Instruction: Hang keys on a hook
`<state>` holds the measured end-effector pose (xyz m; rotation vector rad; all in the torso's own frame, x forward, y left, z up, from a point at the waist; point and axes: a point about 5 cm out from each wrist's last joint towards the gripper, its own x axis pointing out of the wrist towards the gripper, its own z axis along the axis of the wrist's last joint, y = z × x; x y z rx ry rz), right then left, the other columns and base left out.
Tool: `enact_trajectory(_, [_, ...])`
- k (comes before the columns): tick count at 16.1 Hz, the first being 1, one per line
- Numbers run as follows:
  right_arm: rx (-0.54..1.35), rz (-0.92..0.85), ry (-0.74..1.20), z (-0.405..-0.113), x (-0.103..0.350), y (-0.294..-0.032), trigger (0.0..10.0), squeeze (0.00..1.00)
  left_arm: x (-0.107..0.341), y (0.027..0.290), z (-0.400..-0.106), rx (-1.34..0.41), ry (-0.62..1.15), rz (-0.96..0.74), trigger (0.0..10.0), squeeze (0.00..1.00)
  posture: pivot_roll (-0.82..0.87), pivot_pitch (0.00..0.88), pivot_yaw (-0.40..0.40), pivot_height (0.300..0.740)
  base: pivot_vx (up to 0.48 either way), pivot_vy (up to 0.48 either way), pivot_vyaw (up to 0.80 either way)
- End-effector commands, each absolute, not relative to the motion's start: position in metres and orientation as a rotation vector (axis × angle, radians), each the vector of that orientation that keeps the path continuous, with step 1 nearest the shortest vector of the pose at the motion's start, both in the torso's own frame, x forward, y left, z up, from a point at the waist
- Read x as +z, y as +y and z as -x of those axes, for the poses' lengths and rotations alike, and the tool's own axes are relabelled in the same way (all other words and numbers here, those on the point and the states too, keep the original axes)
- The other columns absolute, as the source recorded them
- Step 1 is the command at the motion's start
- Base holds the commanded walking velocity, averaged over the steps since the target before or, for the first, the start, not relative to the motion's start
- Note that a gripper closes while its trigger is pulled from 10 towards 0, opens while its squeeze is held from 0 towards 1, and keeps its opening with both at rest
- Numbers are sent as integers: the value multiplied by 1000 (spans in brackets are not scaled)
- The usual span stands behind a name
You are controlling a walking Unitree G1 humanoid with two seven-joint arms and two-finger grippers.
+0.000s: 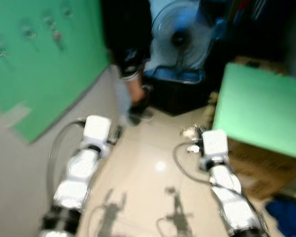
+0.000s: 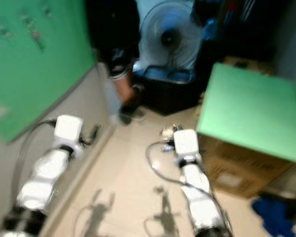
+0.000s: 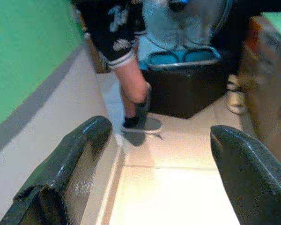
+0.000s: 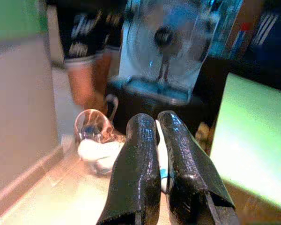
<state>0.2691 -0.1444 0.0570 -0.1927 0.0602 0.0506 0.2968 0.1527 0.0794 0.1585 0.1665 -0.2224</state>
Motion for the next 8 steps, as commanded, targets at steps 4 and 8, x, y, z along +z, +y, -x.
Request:
enact_trajectory(4, [60,193,39,-275,63,-139,10000,0,86,160,-298,-195,146,-183,10000,0,-48,0,-3,740,0,0,0])
enact_trajectory(8, [85,195,30,-279,64,-136,10000,0,89,161,-296,-180,131,-178,10000,0,-25,0,-16,740,0,0,437])
